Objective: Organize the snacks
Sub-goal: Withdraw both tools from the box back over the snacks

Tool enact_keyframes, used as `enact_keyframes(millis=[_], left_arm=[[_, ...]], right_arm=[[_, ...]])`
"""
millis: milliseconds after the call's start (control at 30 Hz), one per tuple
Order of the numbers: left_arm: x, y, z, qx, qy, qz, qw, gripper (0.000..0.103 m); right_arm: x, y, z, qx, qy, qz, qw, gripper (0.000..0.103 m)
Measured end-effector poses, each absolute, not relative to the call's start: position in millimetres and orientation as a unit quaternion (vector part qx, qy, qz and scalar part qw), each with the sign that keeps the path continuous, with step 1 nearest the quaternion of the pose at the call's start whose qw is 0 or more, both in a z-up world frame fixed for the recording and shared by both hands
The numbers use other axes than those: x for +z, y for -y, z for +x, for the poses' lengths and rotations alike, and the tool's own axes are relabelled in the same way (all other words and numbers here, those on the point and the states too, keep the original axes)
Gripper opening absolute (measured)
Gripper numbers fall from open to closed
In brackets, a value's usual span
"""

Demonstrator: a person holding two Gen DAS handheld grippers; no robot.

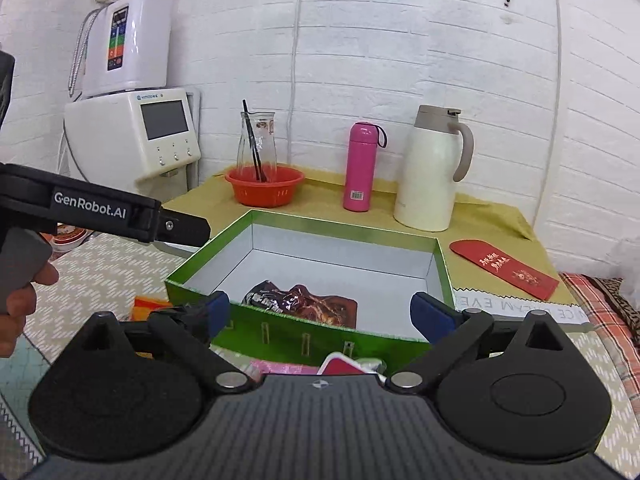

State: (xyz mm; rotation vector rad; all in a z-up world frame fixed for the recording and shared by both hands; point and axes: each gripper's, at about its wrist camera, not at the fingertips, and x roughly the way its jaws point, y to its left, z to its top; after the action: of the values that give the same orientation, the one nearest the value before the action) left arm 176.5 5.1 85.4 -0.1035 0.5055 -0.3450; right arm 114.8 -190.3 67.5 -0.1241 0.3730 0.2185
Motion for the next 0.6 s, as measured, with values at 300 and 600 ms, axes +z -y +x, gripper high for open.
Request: enact_keyframes(millis=[300,600], left_arm=[[54,0,90,-0.186,-0.281,-0.03,0.941,0.088],[6,-7,31,-0.165,-0.318,-0.005,0.934,0.088]], right_arm=[[33,223,24,0.084,-0.202,-0.045,0.975,0.103],[-12,226,-6,0.072,-0.261,0.019,0.962,0.103]])
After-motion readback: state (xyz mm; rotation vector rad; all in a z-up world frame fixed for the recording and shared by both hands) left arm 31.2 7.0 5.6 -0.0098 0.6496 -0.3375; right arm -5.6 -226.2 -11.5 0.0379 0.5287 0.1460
